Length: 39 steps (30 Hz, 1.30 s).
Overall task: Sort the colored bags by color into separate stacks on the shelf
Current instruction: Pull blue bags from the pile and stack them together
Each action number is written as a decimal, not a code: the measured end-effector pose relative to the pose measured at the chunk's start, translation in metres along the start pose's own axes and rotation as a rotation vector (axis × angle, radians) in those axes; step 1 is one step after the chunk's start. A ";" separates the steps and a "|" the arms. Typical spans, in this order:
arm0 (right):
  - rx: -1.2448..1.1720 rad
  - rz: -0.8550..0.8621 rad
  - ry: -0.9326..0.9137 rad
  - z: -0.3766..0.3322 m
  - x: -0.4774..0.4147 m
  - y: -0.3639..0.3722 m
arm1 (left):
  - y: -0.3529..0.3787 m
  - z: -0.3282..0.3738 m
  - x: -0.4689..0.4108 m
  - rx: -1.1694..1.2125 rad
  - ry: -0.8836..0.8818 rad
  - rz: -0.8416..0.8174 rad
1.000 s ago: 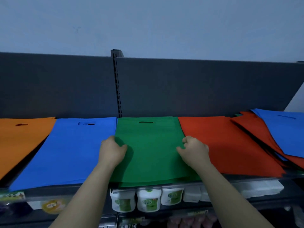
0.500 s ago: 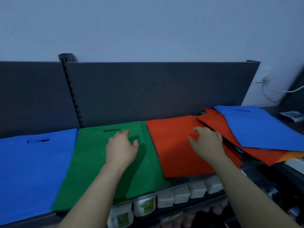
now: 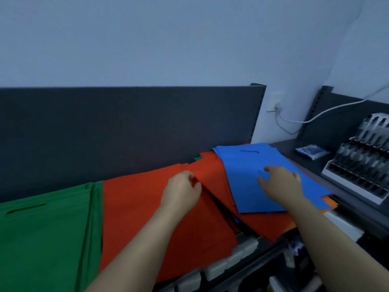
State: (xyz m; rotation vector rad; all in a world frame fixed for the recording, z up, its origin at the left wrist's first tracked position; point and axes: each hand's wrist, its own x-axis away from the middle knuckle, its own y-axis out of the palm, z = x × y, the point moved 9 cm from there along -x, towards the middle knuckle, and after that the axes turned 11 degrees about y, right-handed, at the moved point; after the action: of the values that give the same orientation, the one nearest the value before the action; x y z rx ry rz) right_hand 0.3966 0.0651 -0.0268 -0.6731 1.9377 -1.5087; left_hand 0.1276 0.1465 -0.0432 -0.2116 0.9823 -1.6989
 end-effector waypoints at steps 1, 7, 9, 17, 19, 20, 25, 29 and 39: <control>0.016 -0.024 0.022 0.013 -0.010 0.003 | 0.014 0.005 -0.007 0.019 -0.001 -0.019; 0.083 -0.221 0.097 0.066 -0.045 0.031 | 0.071 0.011 -0.037 0.044 -0.084 -0.092; 0.044 -0.235 0.064 0.068 -0.046 0.037 | 0.078 0.010 -0.042 0.037 -0.110 -0.089; -0.225 -0.277 -0.152 0.032 -0.037 0.040 | 0.081 -0.003 -0.045 0.091 -0.216 -0.046; -0.148 -0.172 -0.023 0.053 -0.048 0.030 | 0.079 -0.007 -0.043 0.123 -0.231 -0.023; -0.054 -0.143 0.041 0.064 -0.053 0.029 | 0.080 -0.008 -0.041 0.148 -0.242 -0.017; -0.138 -0.222 0.035 0.066 -0.049 0.042 | 0.084 -0.013 -0.035 0.249 -0.303 0.015; -0.498 -0.327 -0.001 0.045 -0.033 0.041 | 0.080 -0.016 -0.029 0.271 -0.333 0.027; -0.386 -0.304 0.043 0.065 -0.042 0.038 | 0.082 -0.015 -0.021 0.342 -0.363 0.022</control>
State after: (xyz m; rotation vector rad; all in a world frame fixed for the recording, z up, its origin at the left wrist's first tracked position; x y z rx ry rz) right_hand 0.4713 0.0591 -0.0695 -1.1536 2.2655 -1.3318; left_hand 0.1856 0.1684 -0.1033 -0.2697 0.4183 -1.7032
